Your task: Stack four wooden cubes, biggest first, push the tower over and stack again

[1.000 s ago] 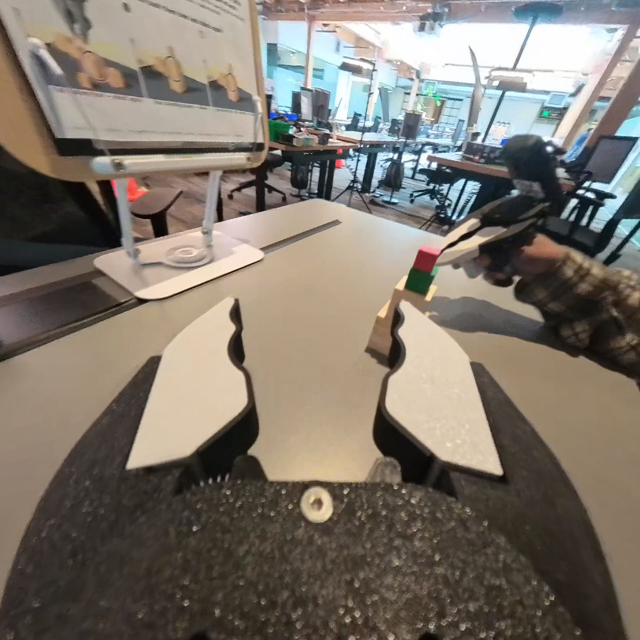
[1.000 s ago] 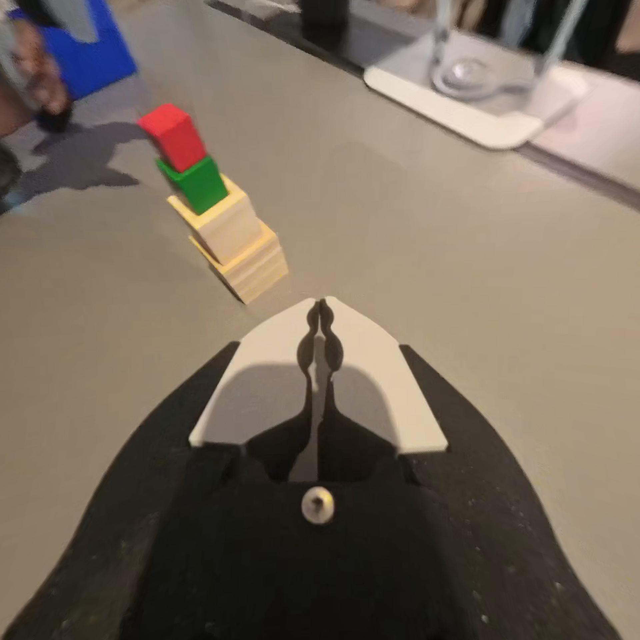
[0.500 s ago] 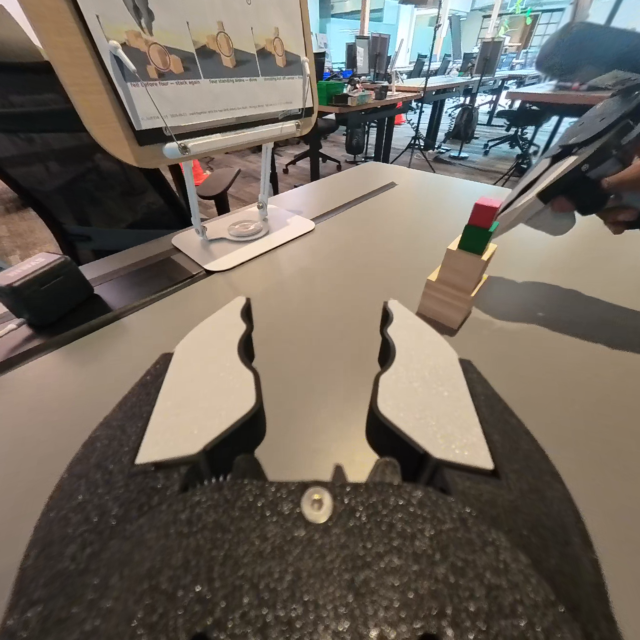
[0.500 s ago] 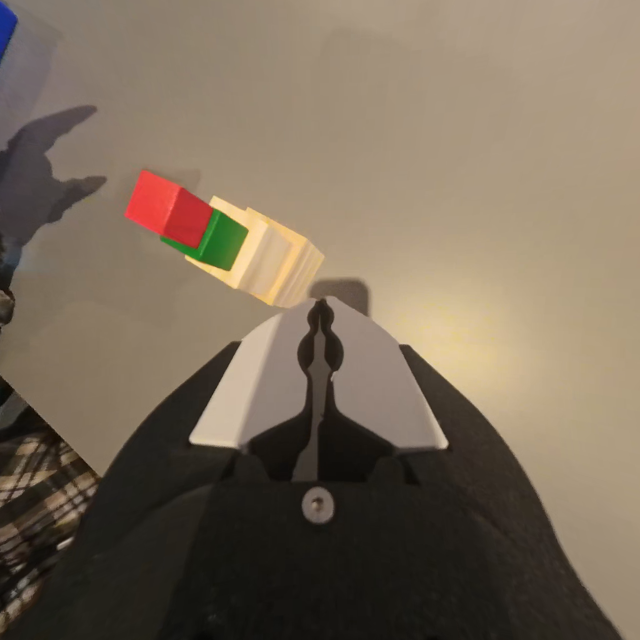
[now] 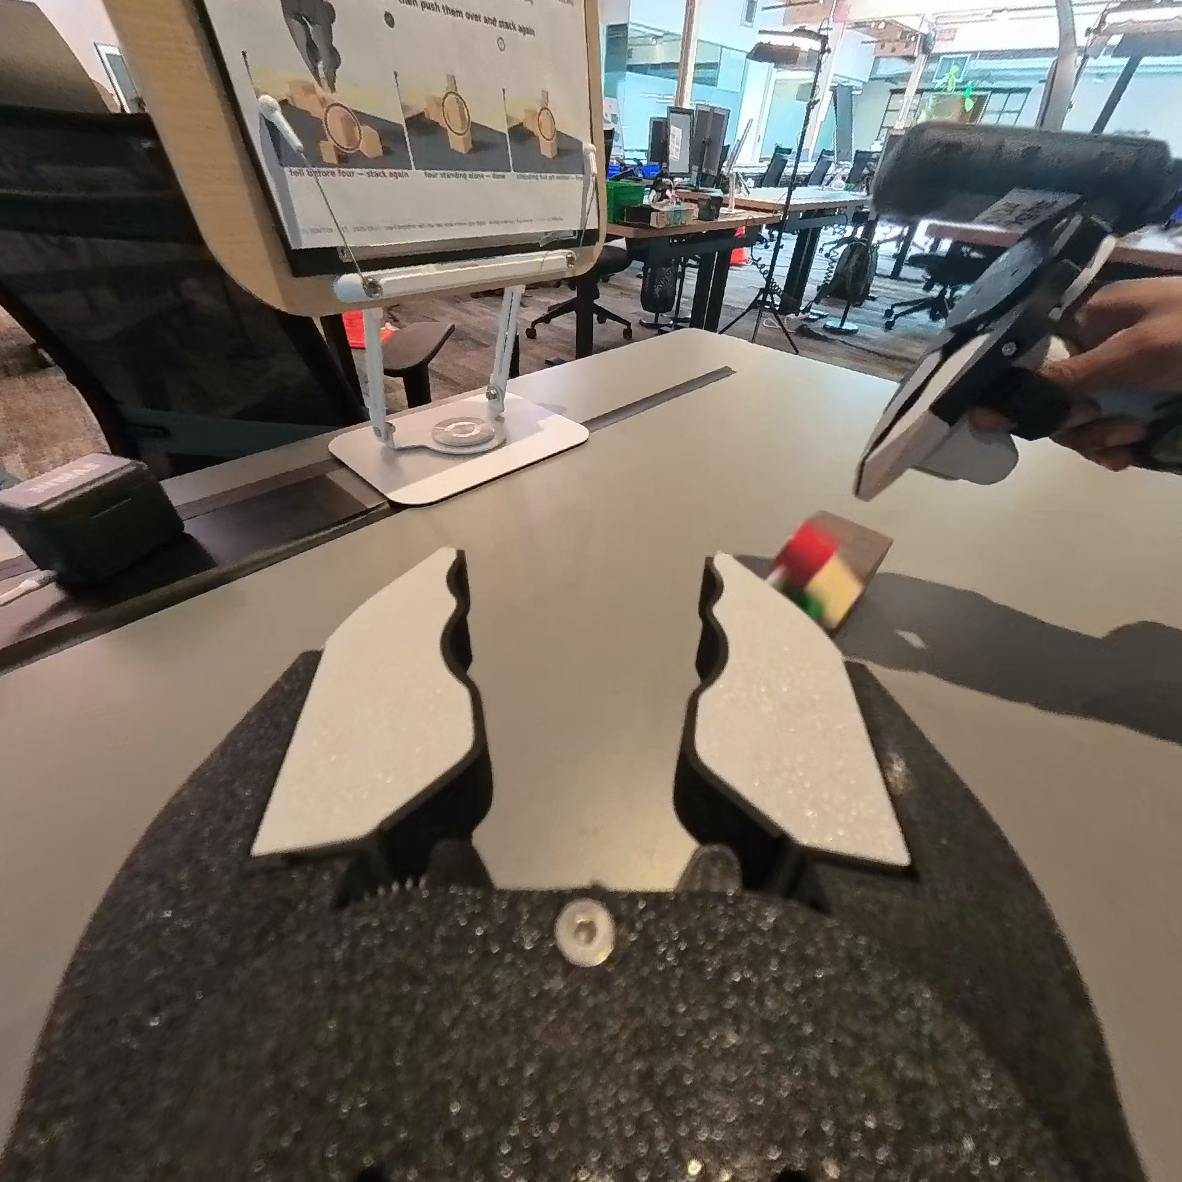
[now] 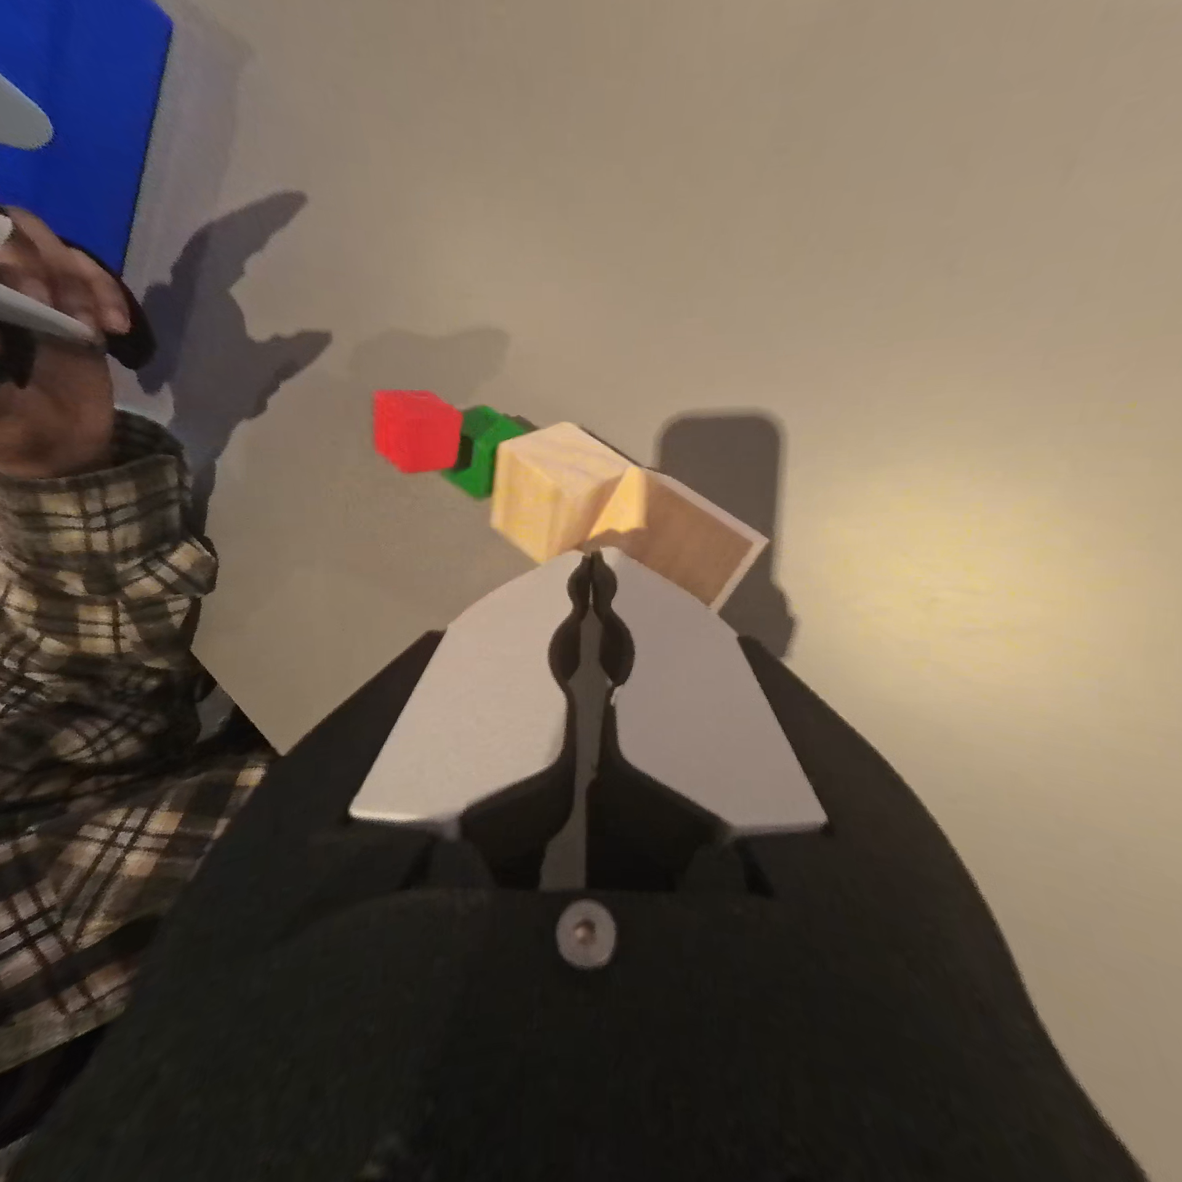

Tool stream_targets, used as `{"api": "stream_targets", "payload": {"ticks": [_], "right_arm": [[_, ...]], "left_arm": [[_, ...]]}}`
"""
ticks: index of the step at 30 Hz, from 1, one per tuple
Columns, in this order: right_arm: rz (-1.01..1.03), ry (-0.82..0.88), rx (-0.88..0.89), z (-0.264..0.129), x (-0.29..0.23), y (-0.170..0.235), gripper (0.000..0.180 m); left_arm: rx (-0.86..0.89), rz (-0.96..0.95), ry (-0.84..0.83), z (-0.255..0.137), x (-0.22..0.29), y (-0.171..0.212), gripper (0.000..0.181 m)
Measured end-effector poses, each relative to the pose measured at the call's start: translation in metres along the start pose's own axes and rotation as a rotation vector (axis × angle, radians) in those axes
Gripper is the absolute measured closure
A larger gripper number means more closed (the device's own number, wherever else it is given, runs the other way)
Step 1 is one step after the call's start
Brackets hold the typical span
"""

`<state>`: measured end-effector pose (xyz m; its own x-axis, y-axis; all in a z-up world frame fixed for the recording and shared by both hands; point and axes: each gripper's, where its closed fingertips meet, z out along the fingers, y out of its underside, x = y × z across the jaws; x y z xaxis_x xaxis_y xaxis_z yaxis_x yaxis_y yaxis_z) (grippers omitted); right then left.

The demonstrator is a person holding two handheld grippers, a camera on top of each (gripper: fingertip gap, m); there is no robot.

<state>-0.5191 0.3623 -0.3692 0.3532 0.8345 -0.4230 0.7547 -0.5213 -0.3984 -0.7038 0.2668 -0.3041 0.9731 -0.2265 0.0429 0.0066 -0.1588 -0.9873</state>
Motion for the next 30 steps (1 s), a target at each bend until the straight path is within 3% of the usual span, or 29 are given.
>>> {"api": "stream_targets", "payload": {"ticks": [1,14,17,20,22,30], "right_arm": [[-0.004,0.011,0.004,-0.002,0.003,0.001,0.18],[-0.185,0.044,0.178,-0.033,0.021,0.024,0.18],[-0.321,0.088,0.231,-0.041,0.02,0.023,0.154],[-0.494,0.162,0.285,-0.048,0.015,0.014,0.114],[-0.567,0.196,0.276,-0.047,0.008,0.008,0.097],[-0.698,0.249,-0.031,0.007,-0.012,-0.004,0.086]], "left_arm": [[0.001,-0.002,0.004,0.0,0.0,0.0,0.112],[0.026,0.037,0.083,0.004,0.015,-0.002,0.112],[0.032,0.055,0.086,0.004,0.017,-0.003,0.112],[0.044,0.064,0.081,0.002,0.017,-0.005,0.112],[0.054,0.06,0.077,0.001,0.015,-0.007,0.112],[0.059,0.043,0.057,-0.003,0.006,-0.008,0.112]]}}
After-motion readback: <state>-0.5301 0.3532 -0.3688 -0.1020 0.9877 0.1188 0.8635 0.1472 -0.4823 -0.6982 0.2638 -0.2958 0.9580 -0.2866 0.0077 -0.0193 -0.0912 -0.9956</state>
